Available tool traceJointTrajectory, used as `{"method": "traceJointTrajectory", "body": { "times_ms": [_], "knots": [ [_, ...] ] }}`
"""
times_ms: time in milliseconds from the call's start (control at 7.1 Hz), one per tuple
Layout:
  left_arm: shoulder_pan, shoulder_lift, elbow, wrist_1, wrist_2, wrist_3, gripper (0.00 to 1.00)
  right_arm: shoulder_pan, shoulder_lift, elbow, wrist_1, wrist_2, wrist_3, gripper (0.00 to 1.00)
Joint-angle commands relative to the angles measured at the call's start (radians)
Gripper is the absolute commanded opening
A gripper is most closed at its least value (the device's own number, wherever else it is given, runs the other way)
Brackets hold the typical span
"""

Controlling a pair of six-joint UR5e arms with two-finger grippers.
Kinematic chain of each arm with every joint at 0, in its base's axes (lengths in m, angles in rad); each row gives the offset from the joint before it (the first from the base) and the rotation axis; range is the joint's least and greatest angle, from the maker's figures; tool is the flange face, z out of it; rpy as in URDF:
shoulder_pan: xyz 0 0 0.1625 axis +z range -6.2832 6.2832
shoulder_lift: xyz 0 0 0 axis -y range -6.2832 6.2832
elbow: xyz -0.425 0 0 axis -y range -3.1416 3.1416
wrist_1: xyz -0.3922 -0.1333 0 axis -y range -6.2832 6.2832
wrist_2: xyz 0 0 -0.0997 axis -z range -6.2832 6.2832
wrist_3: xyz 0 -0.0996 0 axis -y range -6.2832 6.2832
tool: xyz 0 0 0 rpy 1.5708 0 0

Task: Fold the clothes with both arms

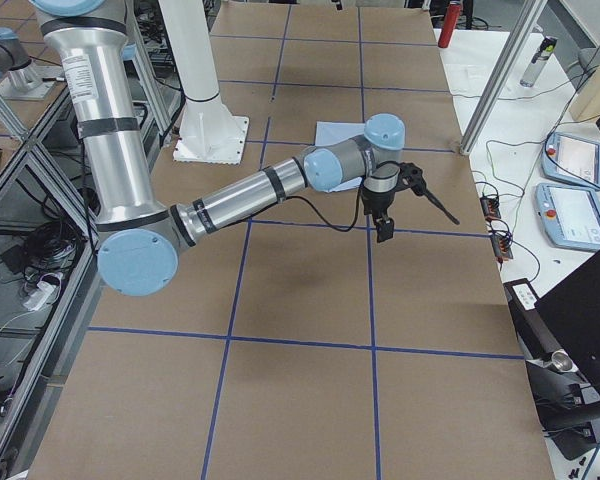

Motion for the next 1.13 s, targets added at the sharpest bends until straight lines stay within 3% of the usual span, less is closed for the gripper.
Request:
{"method": "traceJointTrajectory", "body": {
  "times_ms": [0,282,423,563,986],
  "knots": [
    [-0.305,0.090,0.176,-0.009,-0.147,0.451,1.00,0.101,-0.184,0.006,0.010,0.019,-0.122,1.00],
    [-0.385,0.104,0.430,-0.016,-0.181,0.465,1.00,0.132,-0.298,0.006,0.014,0.016,-0.124,1.00],
    [-0.463,0.109,0.462,-0.015,-0.248,0.470,1.00,0.148,-0.336,0.010,0.014,0.022,-0.113,1.00],
    [-0.464,0.174,0.458,-0.012,-0.283,0.470,1.00,0.181,-0.336,0.007,0.014,0.045,-0.119,1.00],
    [-0.461,0.187,0.446,-0.039,-0.313,0.465,1.00,0.175,-0.338,0.006,0.014,0.030,-0.122,1.00]
  ]
}}
